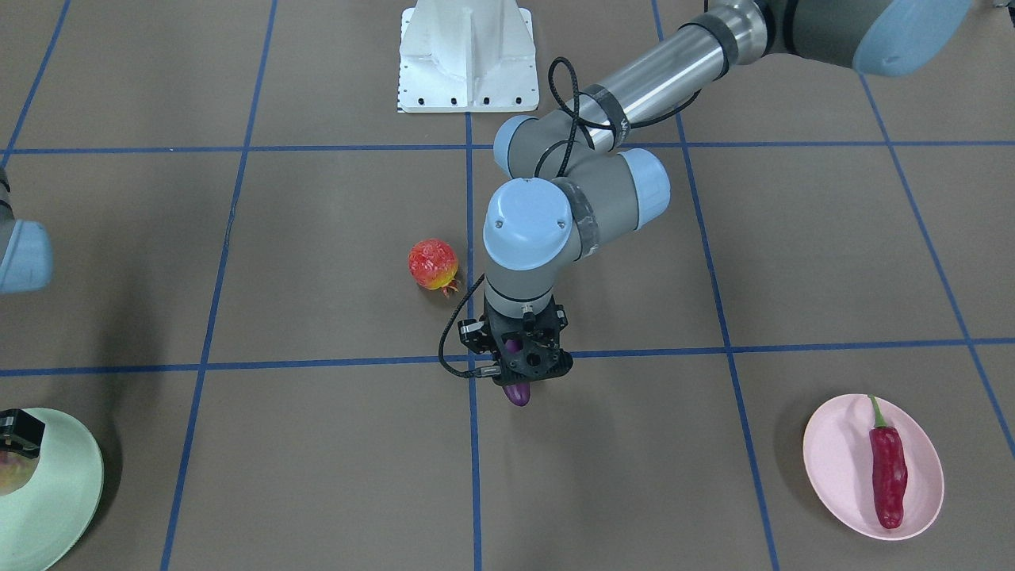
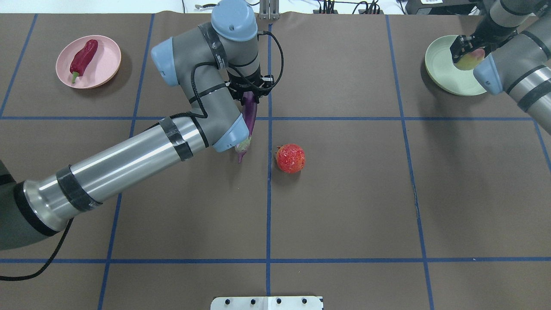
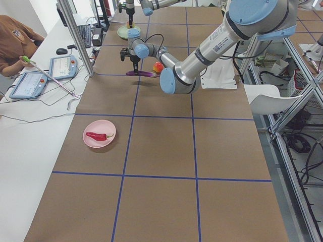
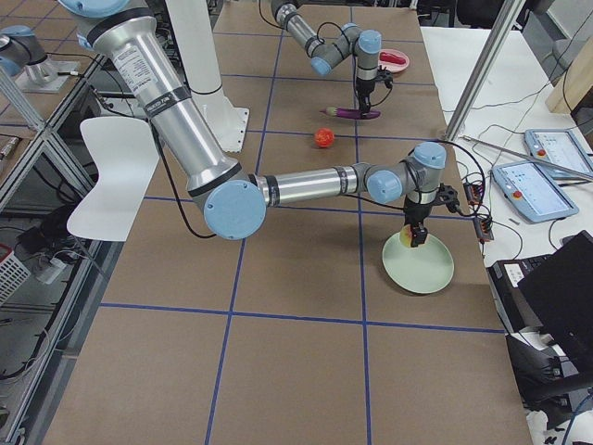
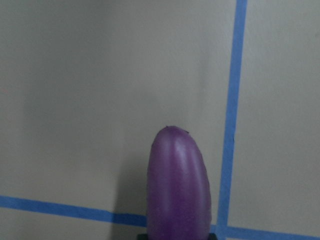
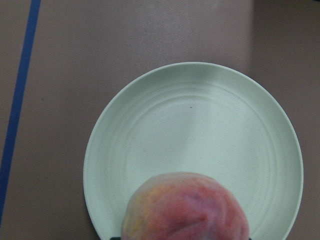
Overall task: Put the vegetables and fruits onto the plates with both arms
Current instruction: 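Lift purple eggplant with left gripper while right lowers peach onto plate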
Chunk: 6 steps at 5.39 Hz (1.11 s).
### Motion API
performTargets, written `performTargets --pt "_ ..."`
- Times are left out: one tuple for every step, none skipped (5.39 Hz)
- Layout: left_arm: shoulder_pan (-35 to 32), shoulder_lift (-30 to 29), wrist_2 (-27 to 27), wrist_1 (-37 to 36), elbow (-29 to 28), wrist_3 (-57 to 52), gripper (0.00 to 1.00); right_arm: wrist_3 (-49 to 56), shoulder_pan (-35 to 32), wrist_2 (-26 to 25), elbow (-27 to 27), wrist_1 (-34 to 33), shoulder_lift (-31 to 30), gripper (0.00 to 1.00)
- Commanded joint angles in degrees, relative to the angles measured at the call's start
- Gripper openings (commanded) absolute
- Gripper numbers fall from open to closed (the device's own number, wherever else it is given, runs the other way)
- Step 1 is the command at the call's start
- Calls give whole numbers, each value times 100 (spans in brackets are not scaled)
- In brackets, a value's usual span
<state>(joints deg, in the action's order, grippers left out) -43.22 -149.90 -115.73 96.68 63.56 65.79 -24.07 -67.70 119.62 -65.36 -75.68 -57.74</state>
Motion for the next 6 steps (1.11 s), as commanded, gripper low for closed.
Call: performTargets --pt "-597 -4 -325 -997 514 -809 0 -1 222 -324 520 410 192 0" --pt "-974 4 -492 -1724 917 -1344 0 -36 266 -369 977 1066 193 0" --pt "-1317 4 -503 -2288 1121 -1958 0 -132 258 -360 947 1090 211 97" --pt "-1634 13 -494 -2346 1045 -2461 0 -177 223 -308 668 1056 202 100" --pt "-1915 13 -476 -2329 670 -3075 0 -229 153 136 256 681 193 100" --pt "-2162 13 -433 -2094 40 -3716 0 -230 57 602 -557 -341 193 100"
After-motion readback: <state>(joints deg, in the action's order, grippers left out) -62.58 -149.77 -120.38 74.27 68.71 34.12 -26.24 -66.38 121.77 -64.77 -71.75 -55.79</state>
